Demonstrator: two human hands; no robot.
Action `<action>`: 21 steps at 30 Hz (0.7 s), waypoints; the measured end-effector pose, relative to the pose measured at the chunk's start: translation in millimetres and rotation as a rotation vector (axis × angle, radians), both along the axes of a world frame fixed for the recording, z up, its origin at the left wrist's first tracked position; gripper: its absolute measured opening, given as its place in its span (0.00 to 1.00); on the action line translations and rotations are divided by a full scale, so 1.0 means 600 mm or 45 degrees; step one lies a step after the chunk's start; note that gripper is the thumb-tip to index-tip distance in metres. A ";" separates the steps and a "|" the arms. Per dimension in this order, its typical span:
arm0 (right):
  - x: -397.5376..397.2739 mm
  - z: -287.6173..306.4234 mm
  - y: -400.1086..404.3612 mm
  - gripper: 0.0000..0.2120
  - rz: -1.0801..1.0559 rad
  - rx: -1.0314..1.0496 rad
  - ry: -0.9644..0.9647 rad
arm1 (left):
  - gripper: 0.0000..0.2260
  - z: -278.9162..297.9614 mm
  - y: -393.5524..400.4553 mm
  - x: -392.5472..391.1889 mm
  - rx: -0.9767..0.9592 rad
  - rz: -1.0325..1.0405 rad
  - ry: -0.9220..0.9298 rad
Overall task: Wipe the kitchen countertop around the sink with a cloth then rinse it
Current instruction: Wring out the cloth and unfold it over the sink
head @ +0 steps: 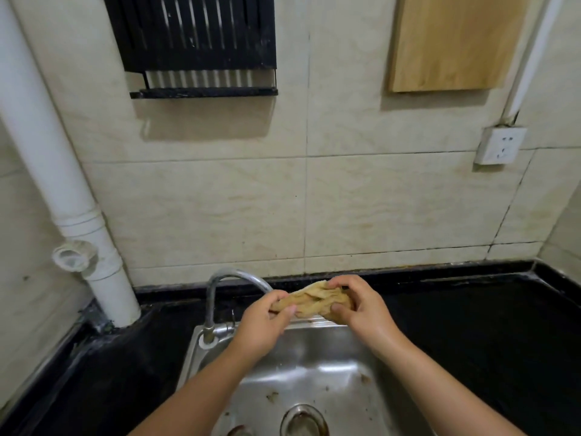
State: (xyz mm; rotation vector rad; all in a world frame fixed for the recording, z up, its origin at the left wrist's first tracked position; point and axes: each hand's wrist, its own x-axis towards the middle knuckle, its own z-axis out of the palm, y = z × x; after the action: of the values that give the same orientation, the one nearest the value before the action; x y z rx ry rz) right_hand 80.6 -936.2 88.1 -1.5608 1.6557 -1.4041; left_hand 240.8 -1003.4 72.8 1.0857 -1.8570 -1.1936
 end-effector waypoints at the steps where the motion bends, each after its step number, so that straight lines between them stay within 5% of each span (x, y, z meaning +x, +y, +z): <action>1: 0.006 0.005 -0.002 0.19 -0.004 -0.031 0.038 | 0.02 0.005 -0.003 0.004 -0.052 0.023 -0.032; 6: 0.016 0.008 -0.016 0.14 -0.023 0.007 0.015 | 0.05 0.019 -0.019 0.017 -0.091 0.136 0.032; 10: 0.018 0.002 -0.023 0.18 -0.006 0.060 0.065 | 0.08 0.032 -0.016 0.030 -0.218 -0.026 0.136; 13: 0.018 0.003 -0.021 0.25 0.125 0.281 -0.277 | 0.11 0.038 -0.015 0.035 -0.290 -0.025 0.169; 16: 0.023 0.005 -0.013 0.20 0.307 0.549 -0.511 | 0.10 0.029 -0.013 0.034 -0.251 -0.018 0.214; 21: 0.024 -0.009 -0.005 0.18 0.245 0.323 -0.750 | 0.06 0.011 -0.015 0.037 -0.061 0.016 0.227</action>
State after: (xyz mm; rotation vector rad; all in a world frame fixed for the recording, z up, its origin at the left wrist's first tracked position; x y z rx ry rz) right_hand 95.0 -939.0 82.8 -1.0020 1.2318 -1.3225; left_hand 263.0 -1012.6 79.7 0.9318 -1.7308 -1.1919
